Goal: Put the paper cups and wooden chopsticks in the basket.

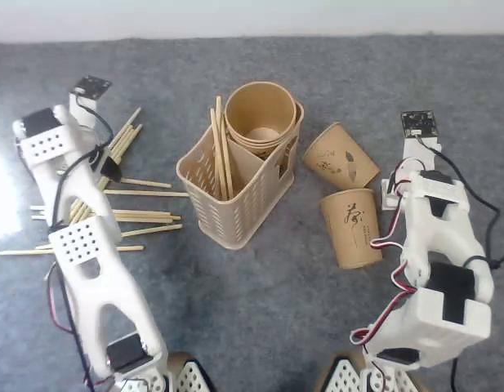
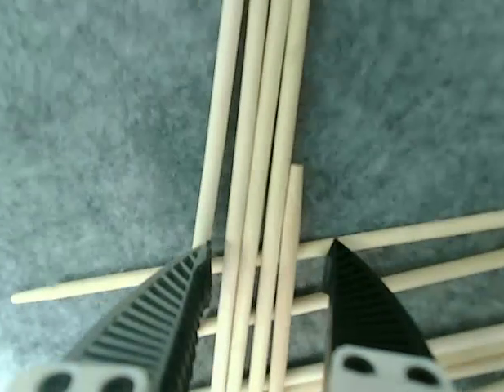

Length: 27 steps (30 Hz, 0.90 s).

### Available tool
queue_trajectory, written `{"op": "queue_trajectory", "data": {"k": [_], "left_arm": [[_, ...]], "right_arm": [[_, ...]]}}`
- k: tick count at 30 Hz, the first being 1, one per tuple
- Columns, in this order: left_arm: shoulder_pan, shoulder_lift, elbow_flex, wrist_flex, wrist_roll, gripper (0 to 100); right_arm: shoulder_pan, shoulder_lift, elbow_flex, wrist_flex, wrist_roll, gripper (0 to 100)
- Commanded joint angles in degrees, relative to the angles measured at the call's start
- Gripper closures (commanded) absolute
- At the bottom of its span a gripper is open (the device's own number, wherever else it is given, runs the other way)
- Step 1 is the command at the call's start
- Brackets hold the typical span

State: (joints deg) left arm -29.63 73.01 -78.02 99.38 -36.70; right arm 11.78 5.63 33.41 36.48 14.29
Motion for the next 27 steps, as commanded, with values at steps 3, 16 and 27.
{"op": "queue_trajectory", "data": {"k": [3,16,27], "left_arm": [[-0.4,3.7,-0.8,1.2,-0.3,88],[-1.4,3.5,4.4,1.3,-0.5,91],[-3.1,3.4,12.4,1.3,-7.3,88]], "right_arm": [[-0.7,-3.1,-0.2,-0.9,-0.1,99.1],[-0.7,-3.0,-0.2,-1.5,-0.1,99.1],[-0.7,-3.0,-0.2,-1.6,-0.1,99.1]]}}
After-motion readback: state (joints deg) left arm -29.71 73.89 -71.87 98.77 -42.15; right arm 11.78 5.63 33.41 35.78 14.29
